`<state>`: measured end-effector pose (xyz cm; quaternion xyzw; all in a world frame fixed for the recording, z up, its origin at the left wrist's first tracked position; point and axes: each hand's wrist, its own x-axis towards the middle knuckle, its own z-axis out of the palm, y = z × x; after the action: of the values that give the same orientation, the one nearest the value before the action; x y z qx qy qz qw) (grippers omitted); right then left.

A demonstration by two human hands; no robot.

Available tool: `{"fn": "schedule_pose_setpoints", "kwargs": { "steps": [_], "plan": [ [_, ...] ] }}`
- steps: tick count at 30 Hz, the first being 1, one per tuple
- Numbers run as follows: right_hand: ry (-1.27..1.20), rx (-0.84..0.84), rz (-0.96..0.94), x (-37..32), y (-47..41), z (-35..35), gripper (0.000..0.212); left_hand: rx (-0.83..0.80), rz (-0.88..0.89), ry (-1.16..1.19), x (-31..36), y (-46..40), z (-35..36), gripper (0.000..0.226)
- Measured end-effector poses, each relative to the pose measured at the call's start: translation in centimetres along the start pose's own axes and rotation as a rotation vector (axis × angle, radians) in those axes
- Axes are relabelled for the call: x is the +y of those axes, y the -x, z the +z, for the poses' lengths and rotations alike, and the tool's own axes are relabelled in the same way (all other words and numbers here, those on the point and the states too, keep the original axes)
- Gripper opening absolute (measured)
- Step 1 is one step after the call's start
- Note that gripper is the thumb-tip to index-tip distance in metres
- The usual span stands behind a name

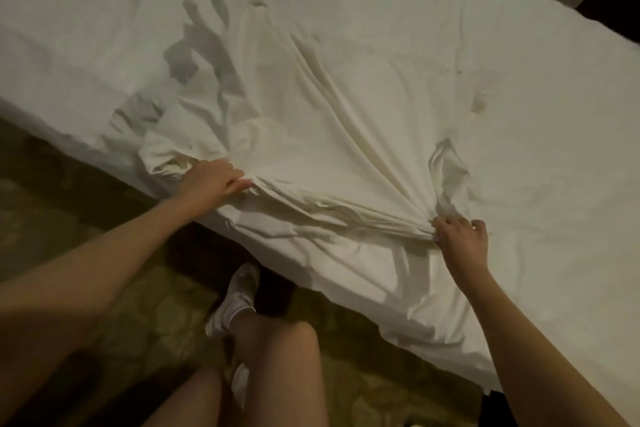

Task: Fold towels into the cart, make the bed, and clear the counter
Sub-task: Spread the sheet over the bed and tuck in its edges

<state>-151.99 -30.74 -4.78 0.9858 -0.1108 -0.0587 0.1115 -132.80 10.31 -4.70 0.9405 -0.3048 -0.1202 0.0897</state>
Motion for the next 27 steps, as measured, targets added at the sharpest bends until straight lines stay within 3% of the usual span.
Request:
{"fn": "schedule_pose_setpoints", "kwargs": {
  "steps": [3,6,8,11,12,15,18,20,23,27],
  "plan": [
    [-0.08,-0.119,0.067,-0.7,2.2,0.8,0.015,-0.09,-0.091,-0.135,1.0,3.1,2.6,0.036],
    [-0.211,-0.246,0.132,-2.1,4.3,1.3,0.032,-0.25,-0.284,-0.091,0.4,5.6,4.6,0.043],
    [-0.225,-0.28,0.11,-2.7,5.5,1.0,0.044,-0.189,-0.32,-0.014,0.8,5.7,4.2,0.049],
    [-0.192,-0.285,0.053,-2.6,5.9,-0.2,0.041,-0.072,-0.281,-0.077,2.6,3.9,2.7,0.052],
    [-0.177,-0.266,0.036,-2.5,5.6,-0.5,0.042,-0.069,-0.274,-0.089,3.2,3.0,2.3,0.053],
    [-0.238,-0.027,-0.067,-2.3,4.2,-1.4,0.073,-0.072,-0.226,-0.037,5.4,0.1,1.6,0.049],
    [-0.266,0.145,-0.202,-2.0,1.4,-1.5,0.071,-0.043,-0.104,-0.047,7.2,-2.3,2.3,0.054],
    [-0.302,0.06,-0.193,-2.1,-0.7,-1.4,0.06,-0.106,-0.107,-0.096,7.6,-3.5,3.5,0.053],
    [-0.323,-0.256,-0.123,-2.3,-0.9,1.6,0.061,-0.186,-0.178,-0.156,6.8,-2.9,6.4,0.062],
    [-0.294,-0.342,0.009,-2.4,2.6,5.6,0.072,-0.225,-0.197,-0.103,4.9,-1.1,8.1,0.065]
  ]
}}
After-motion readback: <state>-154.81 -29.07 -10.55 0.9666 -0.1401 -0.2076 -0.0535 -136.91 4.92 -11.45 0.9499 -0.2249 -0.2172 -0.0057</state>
